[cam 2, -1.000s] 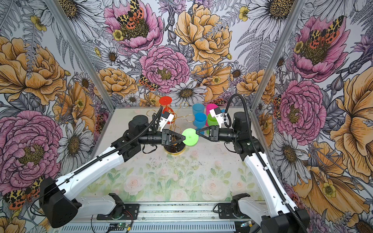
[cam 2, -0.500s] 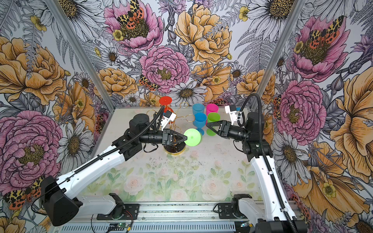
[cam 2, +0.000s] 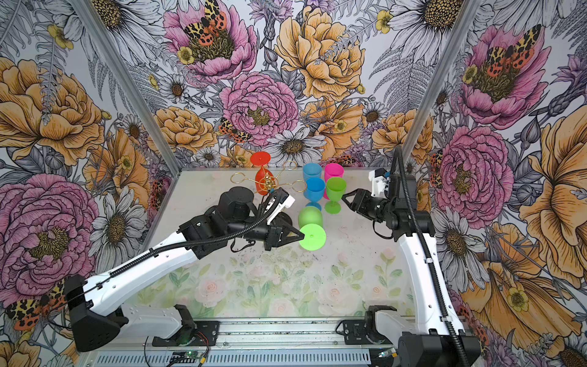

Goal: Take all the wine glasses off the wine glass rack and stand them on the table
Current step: 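Open the right gripper to release the green glass, then carry the green glass toward the robot with the left gripper while the right withdraws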

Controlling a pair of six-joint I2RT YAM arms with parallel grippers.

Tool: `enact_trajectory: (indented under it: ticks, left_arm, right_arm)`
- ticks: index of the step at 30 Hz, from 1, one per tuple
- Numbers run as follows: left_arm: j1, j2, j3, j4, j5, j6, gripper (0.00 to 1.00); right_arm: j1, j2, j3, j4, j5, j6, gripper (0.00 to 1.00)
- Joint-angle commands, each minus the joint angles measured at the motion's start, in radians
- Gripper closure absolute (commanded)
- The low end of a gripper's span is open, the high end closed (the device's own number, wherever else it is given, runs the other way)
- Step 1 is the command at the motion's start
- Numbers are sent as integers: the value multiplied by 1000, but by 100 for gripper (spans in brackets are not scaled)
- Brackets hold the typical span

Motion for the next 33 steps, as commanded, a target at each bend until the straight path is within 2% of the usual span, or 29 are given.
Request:
enact_trajectory:
  ticks: [1,3,6,10,12,15,22,33]
  left_arm:
    - [-26,-38,-32,-47,-158,219,100]
    - [-48,-65,-65,-47,-200,328,100]
    - [-85,-99,-122,-47,-327,478,100]
    - [-120,-111,-176,-47,-431,610,100]
    - [-143,-117,-208,-37,-461,680,100]
    - [-192,-115,-257,-14,-566,787,100]
    - [-265,-101,-327,36,-774,961,100]
    - [-343,-144,-454,164,-1026,1202,100]
  right_arm:
    - [17,24,45,-140,140,-96,47]
    - [33,43,60,-163,146,-114,47]
    - [72,75,84,-181,145,-132,46]
    - [112,130,127,-177,35,-129,46]
    - [129,149,149,-177,26,-127,46]
    - [137,173,183,-177,-9,-122,46]
    - [182,217,232,-179,-135,-136,46]
    - [259,254,252,-186,-154,-147,43]
